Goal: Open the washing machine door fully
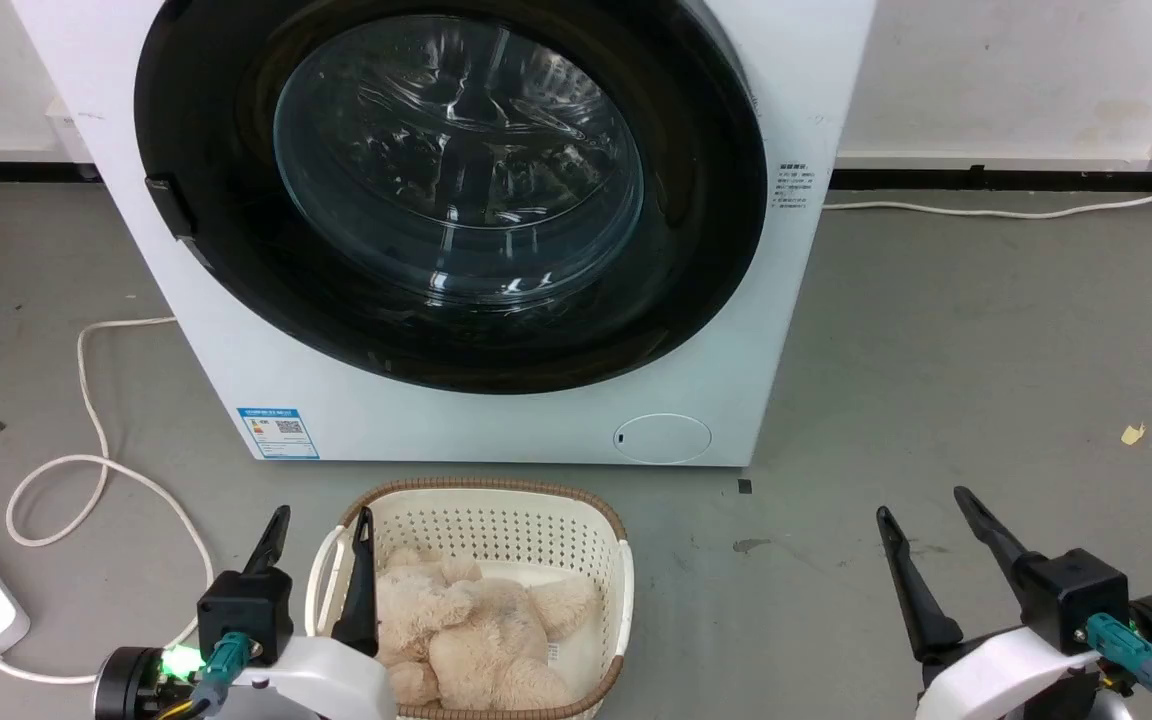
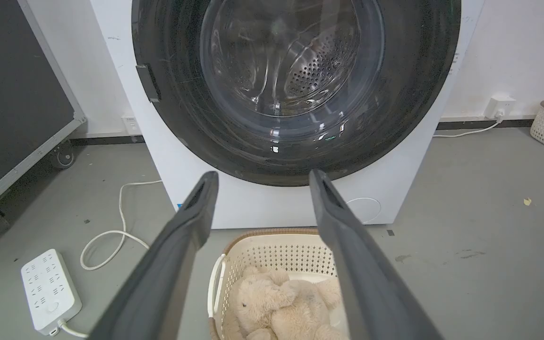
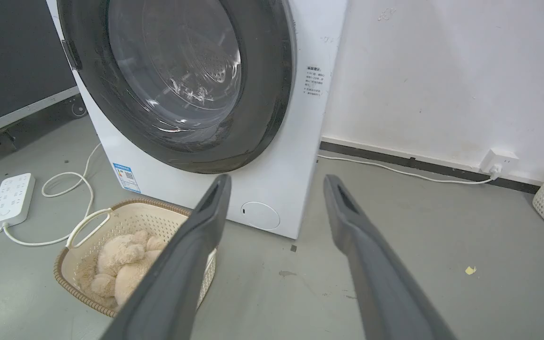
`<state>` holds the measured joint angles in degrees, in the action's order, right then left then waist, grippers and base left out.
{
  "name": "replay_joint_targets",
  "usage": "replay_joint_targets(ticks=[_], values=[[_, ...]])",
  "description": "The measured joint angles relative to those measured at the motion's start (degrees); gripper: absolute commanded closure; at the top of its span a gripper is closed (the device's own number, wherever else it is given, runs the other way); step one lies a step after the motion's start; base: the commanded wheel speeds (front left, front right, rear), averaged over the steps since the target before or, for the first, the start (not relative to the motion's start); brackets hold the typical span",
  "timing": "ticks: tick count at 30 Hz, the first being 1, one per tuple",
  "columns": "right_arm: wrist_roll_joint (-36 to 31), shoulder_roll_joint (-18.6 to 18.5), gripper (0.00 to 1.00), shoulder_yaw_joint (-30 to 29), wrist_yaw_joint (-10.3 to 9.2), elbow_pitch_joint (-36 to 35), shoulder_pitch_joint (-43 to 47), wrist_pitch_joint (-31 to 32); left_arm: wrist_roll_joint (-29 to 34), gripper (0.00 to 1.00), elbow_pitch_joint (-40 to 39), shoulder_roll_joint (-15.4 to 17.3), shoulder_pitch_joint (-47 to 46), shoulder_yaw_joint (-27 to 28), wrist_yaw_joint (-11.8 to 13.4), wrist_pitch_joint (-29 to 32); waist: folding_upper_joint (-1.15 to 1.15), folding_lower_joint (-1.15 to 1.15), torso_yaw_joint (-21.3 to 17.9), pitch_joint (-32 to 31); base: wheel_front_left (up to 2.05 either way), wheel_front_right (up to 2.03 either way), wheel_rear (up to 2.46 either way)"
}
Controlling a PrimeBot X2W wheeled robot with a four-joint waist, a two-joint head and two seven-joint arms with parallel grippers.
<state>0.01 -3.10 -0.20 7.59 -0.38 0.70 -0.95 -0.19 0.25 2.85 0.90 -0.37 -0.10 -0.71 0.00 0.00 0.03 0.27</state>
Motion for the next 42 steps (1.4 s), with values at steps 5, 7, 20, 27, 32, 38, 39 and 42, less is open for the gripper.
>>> replay_joint_targets(ticks=[5, 7, 20, 27, 32, 38, 39, 42], values=[[0.0, 0.0, 0.00, -0.1, 0.00, -0.3, 0.0, -0.6, 0.0, 0.00, 0.0, 0.0, 0.0, -0.4, 0.0, -0.7, 0.00, 0.00, 0.2, 0.4, 0.00, 0.00, 0.00], [0.0, 0.0, 0.00, -0.2, 0.00, -0.4, 0.0, -0.8, 0.0, 0.00, 0.0, 0.0, 0.0, -0.5, 0.0, -0.9, 0.00, 0.00, 0.3, 0.7, 0.00, 0.00, 0.00], [-0.1, -0.1, 0.00, -0.5, 0.00, -1.8, 0.0, -2.4, -0.5, 0.00, -0.9, 0.0, -0.1, -1.4, 0.8, -2.5, 0.00, 0.01, 1.3, 3.6, 0.00, 0.00, 0.00], [0.0, -0.9, 1.00, -0.4, 0.00, -2.3, -0.5, -3.2, -0.6, 0.00, -1.6, 0.0, -1.2, -2.2, 1.0, -3.4, 0.00, 0.01, 2.1, 5.4, 0.00, 0.00, 0.00], [0.9, -2.4, 1.00, -0.5, 0.00, -2.4, -2.6, -3.5, -0.9, 0.00, -2.0, 0.0, -1.6, -2.6, 1.4, -3.9, 0.00, 0.01, 2.8, 6.6, 0.00, 0.00, 0.00], [4.6, -4.6, 1.00, -1.3, 0.00, -2.7, -6.2, -2.9, -1.5, 0.00, -2.4, 0.0, -2.3, -3.2, 1.7, -4.5, 0.00, 0.00, 3.8, 8.0, 0.00, 0.00, 0.00], [5.4, -5.0, 1.00, -1.4, 0.00, -2.9, -6.9, -2.5, -1.6, 0.00, -2.5, 0.0, -2.4, -3.3, 1.8, -4.7, 0.00, 0.00, 4.0, 8.3, 0.00, 0.00, 0.00], [8.2, -6.1, 1.00, -2.2, 0.00, -3.5, -9.3, -1.0, -2.0, 0.00, -2.8, 0.0, -3.0, -3.8, 2.2, -5.0, 0.00, 0.01, 4.7, 9.3, 0.00, 0.00, 0.00]])
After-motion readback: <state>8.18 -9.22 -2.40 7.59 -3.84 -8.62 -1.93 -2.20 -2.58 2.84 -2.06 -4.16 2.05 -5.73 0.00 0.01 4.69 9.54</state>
